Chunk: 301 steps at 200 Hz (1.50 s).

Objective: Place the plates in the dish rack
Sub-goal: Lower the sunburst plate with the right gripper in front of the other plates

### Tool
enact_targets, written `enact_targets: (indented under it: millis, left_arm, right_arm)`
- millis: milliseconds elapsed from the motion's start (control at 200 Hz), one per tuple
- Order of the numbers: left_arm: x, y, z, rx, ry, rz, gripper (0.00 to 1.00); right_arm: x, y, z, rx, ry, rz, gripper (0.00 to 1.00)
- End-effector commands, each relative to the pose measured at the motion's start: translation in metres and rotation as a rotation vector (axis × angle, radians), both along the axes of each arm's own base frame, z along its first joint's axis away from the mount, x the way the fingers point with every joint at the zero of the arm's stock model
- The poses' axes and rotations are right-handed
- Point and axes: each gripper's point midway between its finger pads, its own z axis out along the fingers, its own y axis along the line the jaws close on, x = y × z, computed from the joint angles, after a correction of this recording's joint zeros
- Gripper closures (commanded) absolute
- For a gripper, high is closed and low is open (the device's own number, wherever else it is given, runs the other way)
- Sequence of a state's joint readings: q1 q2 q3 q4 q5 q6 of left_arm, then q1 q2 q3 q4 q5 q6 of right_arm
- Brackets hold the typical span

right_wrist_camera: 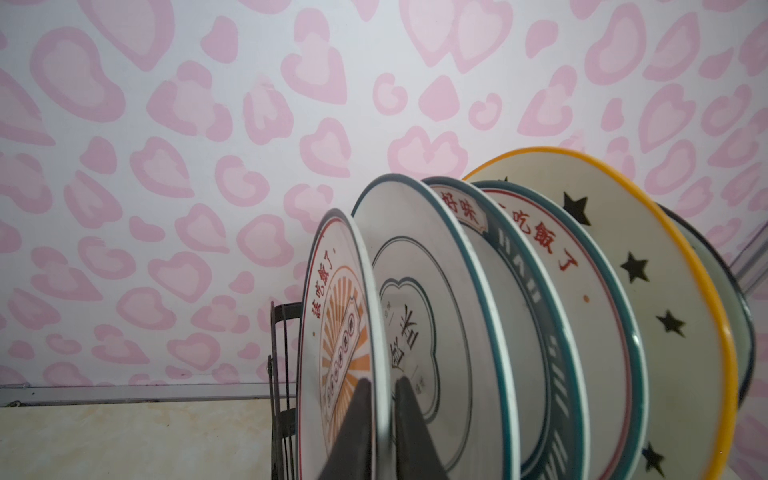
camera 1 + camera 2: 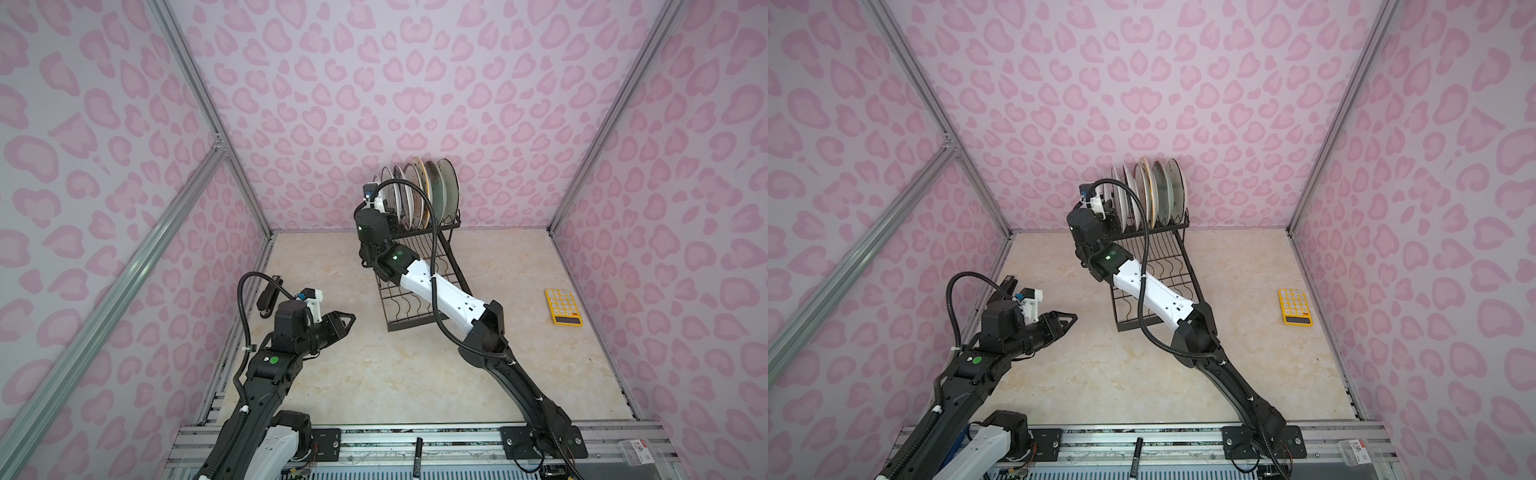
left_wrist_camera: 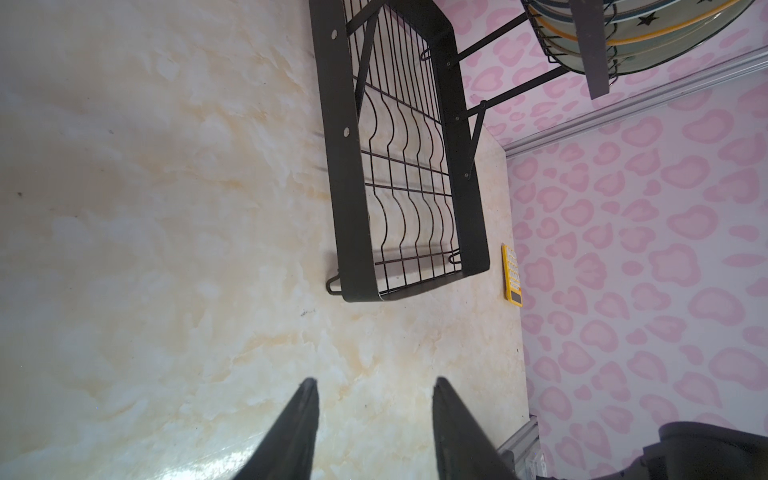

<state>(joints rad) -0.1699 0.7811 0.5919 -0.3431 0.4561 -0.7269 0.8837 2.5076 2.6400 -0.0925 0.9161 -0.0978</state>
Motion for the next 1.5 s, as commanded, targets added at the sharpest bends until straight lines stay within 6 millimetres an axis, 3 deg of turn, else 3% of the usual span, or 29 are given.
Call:
enact_targets:
  millis: [0,410,865,1210,1500]
  left_arm:
    - [0.003,0.000,0.007,-0.005,-0.027,0.001,0.53]
    - [0.003,0.000,0.005,-0.002,-0.025,0.005,0.53]
    - [0.002,0.001,0.004,0.002,-0.024,0.008,0.53]
    - [0.003,0.001,0.004,0.001,-0.021,0.009,0.52]
    - [0.004,0.001,0.004,-0.002,-0.020,0.014,0.52]
  right_arm:
    - [0.000,-0.002,0.001,0.007,-0.012,-0.015,0.88]
    - [-0.001,0.005,0.008,0.022,-0.012,0.048,0.89]
    - [0.010,0.005,0.002,0.148,0.045,0.185,0.92]
    - [0.005,0.006,0.010,0.120,0.032,0.185,0.82]
    - [-0.005,0.006,0.030,0.095,-0.008,0.176,0.79]
